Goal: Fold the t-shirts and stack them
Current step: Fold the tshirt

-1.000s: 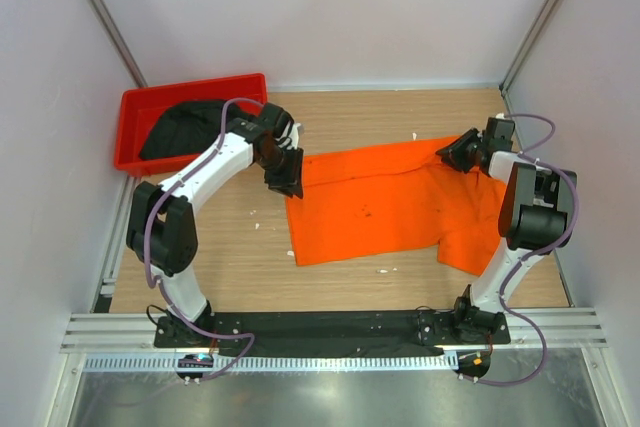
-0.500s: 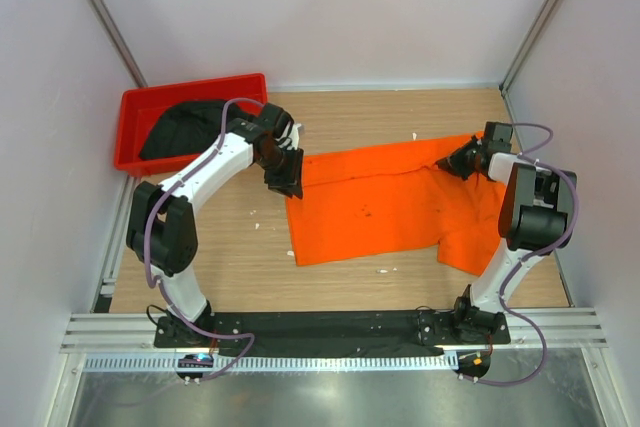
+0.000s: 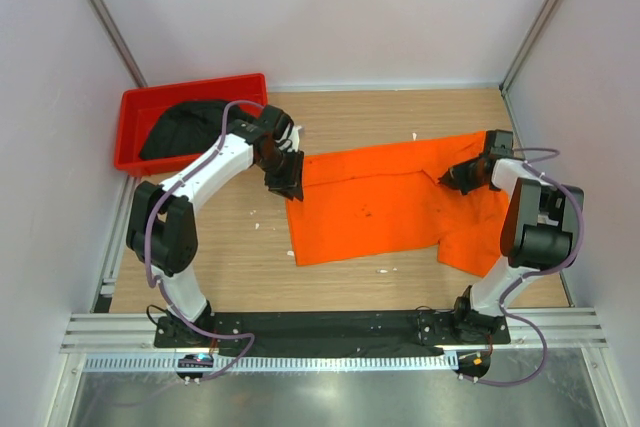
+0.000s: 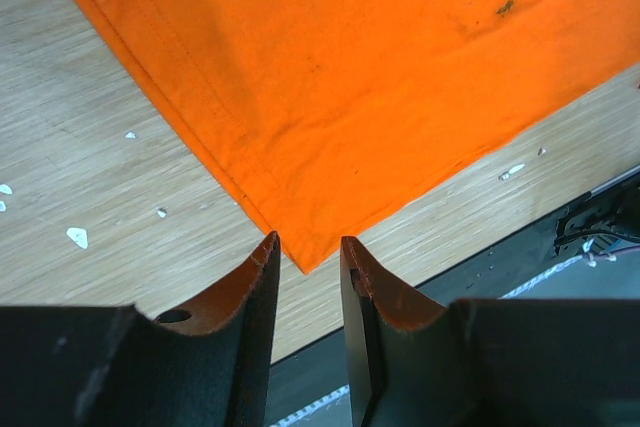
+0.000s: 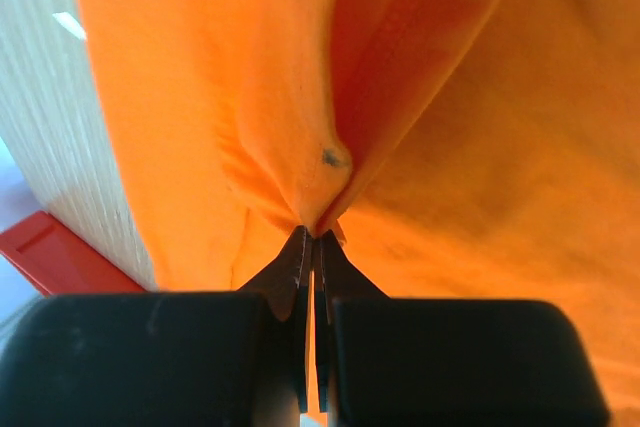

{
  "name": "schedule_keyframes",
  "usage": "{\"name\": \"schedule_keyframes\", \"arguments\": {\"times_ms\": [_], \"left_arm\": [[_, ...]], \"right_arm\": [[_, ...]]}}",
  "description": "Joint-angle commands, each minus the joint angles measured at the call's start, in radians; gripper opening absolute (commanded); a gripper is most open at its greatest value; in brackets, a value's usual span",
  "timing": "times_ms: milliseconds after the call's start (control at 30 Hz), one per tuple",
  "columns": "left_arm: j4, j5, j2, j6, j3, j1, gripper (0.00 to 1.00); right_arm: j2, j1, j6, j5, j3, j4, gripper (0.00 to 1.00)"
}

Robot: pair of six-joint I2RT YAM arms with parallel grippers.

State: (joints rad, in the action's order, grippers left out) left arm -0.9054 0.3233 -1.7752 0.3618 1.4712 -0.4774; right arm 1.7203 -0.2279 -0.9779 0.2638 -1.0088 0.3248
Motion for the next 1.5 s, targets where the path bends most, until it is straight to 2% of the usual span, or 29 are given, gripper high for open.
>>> {"name": "schedule_keyframes", "arguments": {"times_ms": [0, 100, 133, 200, 233, 300, 333, 400, 433, 500, 633, 667, 700, 733, 767, 800, 967, 1000, 1033, 1100, 1200, 1467], "left_arm": [[0.022, 0.03, 0.026, -0.007, -0.008, 0.005, 0.32], [0.022, 0.034, 0.023, -0.006, -0.008, 0.006, 0.32], [0.023, 0.031, 0.023, -0.009, -0.008, 0.006, 0.32], [0.023, 0.025, 0.025, -0.011, -0.008, 0.006, 0.32], [0.023, 0.02, 0.026, -0.011, -0.008, 0.008, 0.33], [0.023, 0.007, 0.034, -0.017, -0.005, 0.008, 0.39], [0.029, -0.021, 0.048, -0.018, -0.003, 0.008, 0.42], [0.039, -0.049, 0.065, -0.026, -0.003, 0.006, 0.5], [0.051, -0.073, 0.071, -0.026, -0.002, 0.006, 0.52], [0.068, -0.144, 0.089, -0.026, 0.004, 0.006, 0.62], [0.123, -0.291, 0.083, -0.014, 0.026, 0.008, 0.66], [0.129, -0.315, 0.067, -0.012, 0.034, 0.008, 0.65], [0.134, -0.316, 0.057, -0.008, 0.046, 0.01, 0.6], [0.132, -0.344, 0.047, 0.005, 0.067, 0.01, 0.58], [0.132, -0.345, 0.036, 0.009, 0.081, 0.011, 0.55], [0.126, -0.345, 0.019, 0.014, 0.092, 0.011, 0.51], [0.189, -0.346, 0.005, 0.043, 0.08, 0.011, 0.51], [0.197, -0.345, -0.003, 0.043, 0.083, 0.011, 0.52], [0.203, -0.336, -0.03, 0.045, 0.09, 0.011, 0.52], [0.21, -0.329, -0.061, 0.039, 0.118, 0.011, 0.5], [0.236, -0.282, -0.125, 0.022, 0.156, 0.011, 0.46], [0.286, -0.273, -0.269, 0.034, 0.238, 0.011, 0.42]], "right_arm": [[-0.053, 0.006, -0.131, -0.021, 0.047, 0.056, 0.01], [-0.053, 0.006, -0.186, -0.012, 0.067, 0.059, 0.07], [-0.054, 0.006, -0.2, 0.009, 0.078, 0.05, 0.21], [-0.065, 0.004, -0.188, 0.018, 0.075, 0.043, 0.37], [-0.091, 0.004, -0.167, 0.012, 0.064, 0.048, 0.4], [-0.126, 0.006, -0.018, -0.049, -0.012, 0.121, 0.48], [-0.146, 0.006, 0.048, -0.125, -0.039, 0.15, 0.61], [-0.192, 0.007, 0.221, -0.179, -0.095, 0.21, 0.74], [-0.2, 0.002, 0.266, -0.214, -0.111, 0.229, 0.86], [-0.202, -0.007, 0.376, -0.259, -0.125, 0.241, 0.97], [-0.122, -0.106, 0.416, -0.158, -0.125, 0.177, 1.0], [-0.11, -0.113, 0.423, -0.166, -0.126, 0.134, 0.99], [-0.102, -0.111, 0.438, -0.187, -0.134, 0.107, 0.93], [-0.103, -0.11, 0.455, -0.213, -0.134, 0.076, 0.55], [-0.102, -0.108, 0.456, -0.236, -0.134, 0.021, 0.41], [-0.097, -0.108, 0.461, -0.259, -0.14, -0.002, 0.37], [0.005, -0.108, 0.51, -0.334, -0.232, -0.065, 0.27], [0.019, -0.108, 0.509, -0.336, -0.247, -0.082, 0.21], [0.041, -0.108, 0.501, -0.351, -0.264, -0.089, 0.08], [0.094, -0.108, 0.495, -0.357, -0.312, -0.102, 0.01], [0.171, -0.106, 0.487, -0.331, -0.367, -0.151, 0.01], [0.343, -0.088, 0.459, -0.293, -0.524, -0.171, 0.01]]}}
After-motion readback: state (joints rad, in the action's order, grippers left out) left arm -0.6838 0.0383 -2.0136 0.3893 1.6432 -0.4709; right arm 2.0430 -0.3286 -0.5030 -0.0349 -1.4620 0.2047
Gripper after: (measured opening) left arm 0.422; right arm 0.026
